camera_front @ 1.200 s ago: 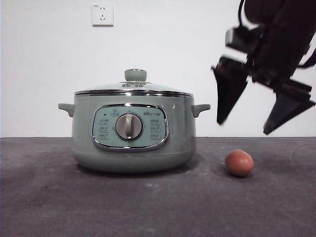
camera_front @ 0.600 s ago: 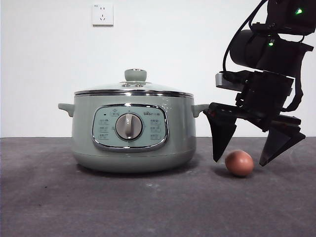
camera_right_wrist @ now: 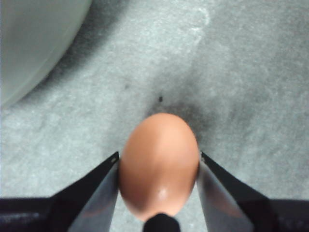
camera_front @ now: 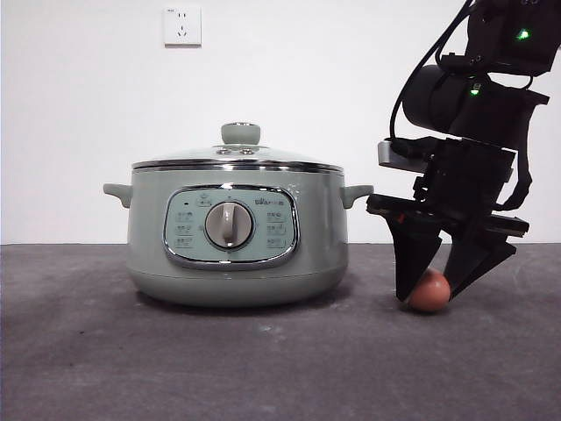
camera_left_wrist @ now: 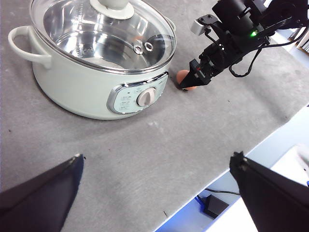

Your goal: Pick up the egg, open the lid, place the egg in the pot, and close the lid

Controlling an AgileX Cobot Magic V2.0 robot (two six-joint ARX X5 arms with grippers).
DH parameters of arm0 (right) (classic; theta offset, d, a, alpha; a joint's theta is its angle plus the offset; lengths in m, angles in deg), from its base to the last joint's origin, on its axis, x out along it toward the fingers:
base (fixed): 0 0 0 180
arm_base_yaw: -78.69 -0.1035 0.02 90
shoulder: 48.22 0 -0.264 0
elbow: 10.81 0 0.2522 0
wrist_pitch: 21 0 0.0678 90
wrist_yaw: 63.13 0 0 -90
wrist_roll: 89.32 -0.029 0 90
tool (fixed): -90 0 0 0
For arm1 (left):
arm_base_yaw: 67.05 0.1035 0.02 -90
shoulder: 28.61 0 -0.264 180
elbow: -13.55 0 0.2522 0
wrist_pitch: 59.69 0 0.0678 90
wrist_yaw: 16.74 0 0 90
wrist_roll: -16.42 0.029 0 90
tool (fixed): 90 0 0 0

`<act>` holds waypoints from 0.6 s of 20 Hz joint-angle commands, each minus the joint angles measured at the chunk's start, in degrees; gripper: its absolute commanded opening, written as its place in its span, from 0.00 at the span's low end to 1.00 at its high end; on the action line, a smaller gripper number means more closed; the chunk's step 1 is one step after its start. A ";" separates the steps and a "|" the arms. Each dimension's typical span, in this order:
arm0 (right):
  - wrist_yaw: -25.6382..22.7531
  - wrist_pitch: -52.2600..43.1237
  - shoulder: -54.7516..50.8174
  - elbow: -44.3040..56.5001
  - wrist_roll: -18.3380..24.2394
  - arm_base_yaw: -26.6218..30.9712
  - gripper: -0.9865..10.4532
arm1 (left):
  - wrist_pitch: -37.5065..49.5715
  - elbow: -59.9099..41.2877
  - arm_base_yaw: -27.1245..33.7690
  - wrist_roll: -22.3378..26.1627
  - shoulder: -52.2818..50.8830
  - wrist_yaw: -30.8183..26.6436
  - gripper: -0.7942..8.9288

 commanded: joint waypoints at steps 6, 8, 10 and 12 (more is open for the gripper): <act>0.02 4.50 -7.37 0.00 0.20 -0.11 0.08 | 3.93 0.24 0.00 0.44 3.41 -0.09 0.78; -0.04 7.08 -12.61 -0.02 1.31 -0.11 0.08 | 8.50 0.28 -0.20 -0.26 5.66 -0.07 0.78; -0.04 9.33 -19.15 0.00 2.01 -0.11 0.08 | 14.64 0.59 -1.77 -2.82 9.03 -0.31 0.78; -0.04 11.08 -25.55 0.00 2.23 -0.11 0.08 | 19.74 2.14 -4.63 -3.87 13.73 -3.13 0.78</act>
